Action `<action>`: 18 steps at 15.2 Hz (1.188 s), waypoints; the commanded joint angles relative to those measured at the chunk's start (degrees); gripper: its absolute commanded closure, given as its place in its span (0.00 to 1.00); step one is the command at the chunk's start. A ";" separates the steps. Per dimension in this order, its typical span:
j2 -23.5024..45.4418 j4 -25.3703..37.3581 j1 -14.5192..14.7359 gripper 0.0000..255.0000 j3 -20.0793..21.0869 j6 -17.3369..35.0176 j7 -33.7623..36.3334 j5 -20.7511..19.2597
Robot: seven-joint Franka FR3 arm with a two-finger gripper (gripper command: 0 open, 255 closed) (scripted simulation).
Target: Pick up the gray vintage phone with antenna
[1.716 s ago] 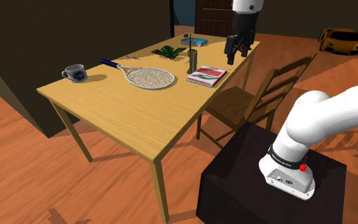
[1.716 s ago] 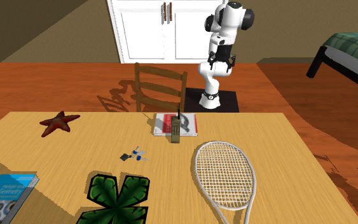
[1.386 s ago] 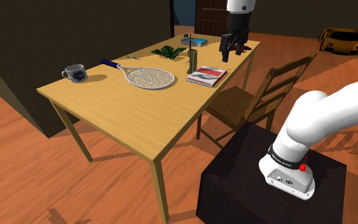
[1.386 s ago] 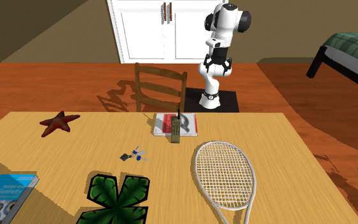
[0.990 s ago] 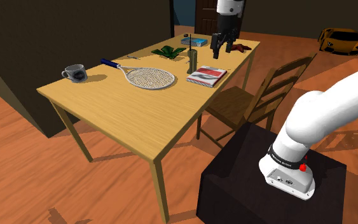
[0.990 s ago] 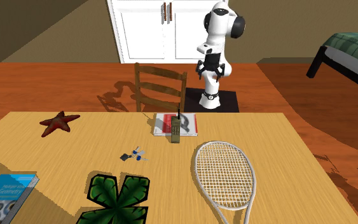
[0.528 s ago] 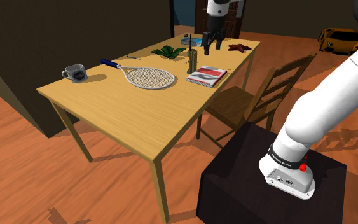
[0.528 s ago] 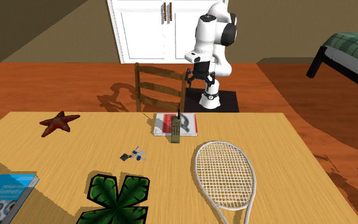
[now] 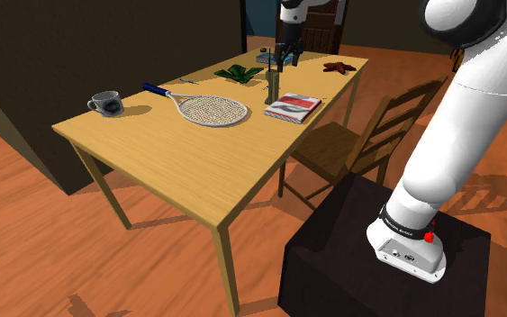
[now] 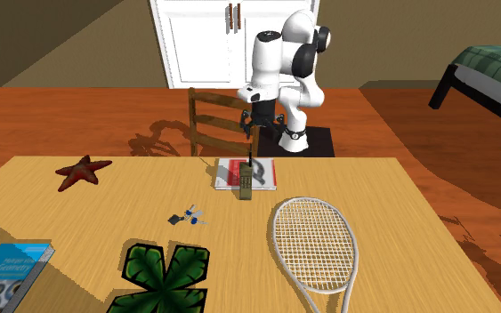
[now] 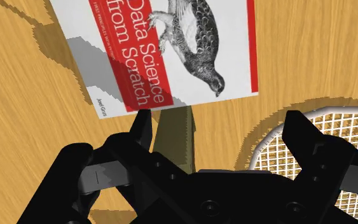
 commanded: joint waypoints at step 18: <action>16.72 13.88 -3.00 1.00 -1.06 3.22 -5.84 5.30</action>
